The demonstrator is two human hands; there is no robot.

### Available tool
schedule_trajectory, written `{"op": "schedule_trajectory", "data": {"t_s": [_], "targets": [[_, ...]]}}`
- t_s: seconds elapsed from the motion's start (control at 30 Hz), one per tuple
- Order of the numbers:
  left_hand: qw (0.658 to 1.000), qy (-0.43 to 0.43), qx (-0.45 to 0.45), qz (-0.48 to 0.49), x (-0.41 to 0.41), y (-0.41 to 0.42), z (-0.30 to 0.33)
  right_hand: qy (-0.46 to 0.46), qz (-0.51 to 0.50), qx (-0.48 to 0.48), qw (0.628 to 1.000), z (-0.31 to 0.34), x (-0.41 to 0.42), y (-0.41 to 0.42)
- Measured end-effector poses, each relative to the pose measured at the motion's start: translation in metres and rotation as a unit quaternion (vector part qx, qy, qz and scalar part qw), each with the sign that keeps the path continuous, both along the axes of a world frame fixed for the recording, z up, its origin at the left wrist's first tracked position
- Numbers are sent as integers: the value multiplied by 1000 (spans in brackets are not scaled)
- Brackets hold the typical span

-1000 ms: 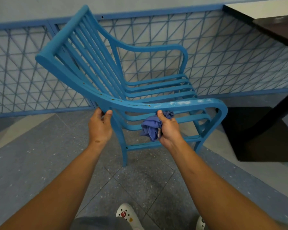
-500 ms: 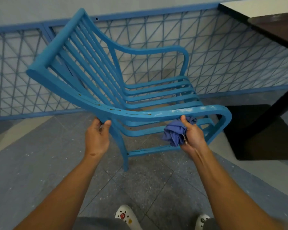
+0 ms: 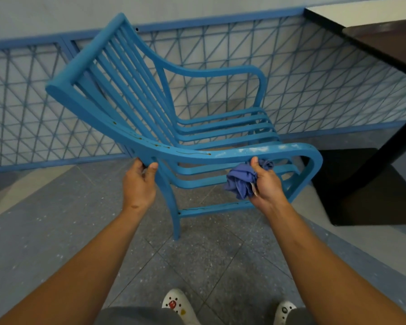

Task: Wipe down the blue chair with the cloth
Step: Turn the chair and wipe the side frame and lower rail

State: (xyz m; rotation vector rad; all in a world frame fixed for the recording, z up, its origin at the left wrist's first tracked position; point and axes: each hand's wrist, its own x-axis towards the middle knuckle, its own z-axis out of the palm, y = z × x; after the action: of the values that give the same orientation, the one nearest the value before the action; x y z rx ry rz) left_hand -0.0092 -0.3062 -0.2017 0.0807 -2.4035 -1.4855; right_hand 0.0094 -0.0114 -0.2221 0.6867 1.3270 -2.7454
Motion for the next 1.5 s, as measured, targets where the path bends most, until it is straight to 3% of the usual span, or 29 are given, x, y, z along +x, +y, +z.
{"op": "schedule_trajectory", "data": {"t_s": [0.37,0.53,0.6,0.7,0.83,1.1,1.27,1.5], "targets": [[999,-37,-9,-19,18,-2,4,-14,34,43,998,-2,23,-19],[998,-52,29,-18,34,1,11,-51,51,51,996,1,47,-61],[997,-49,46,-34,40,0,15,-55,67,118,989,11,49,-79],[995,-59,54,-66,47,-5,20,-10,147,295,944,30,53,-104],[990,-42,105,-84,47,-16,32,158,190,453,857,51,56,-130],[978,40,201,-32,36,-25,71,289,27,495,819,95,23,-167],[969,64,239,7,19,-29,78,322,28,557,765,121,-3,-189],[956,76,281,29,6,-38,80,297,55,640,706,121,-17,-200]]}}
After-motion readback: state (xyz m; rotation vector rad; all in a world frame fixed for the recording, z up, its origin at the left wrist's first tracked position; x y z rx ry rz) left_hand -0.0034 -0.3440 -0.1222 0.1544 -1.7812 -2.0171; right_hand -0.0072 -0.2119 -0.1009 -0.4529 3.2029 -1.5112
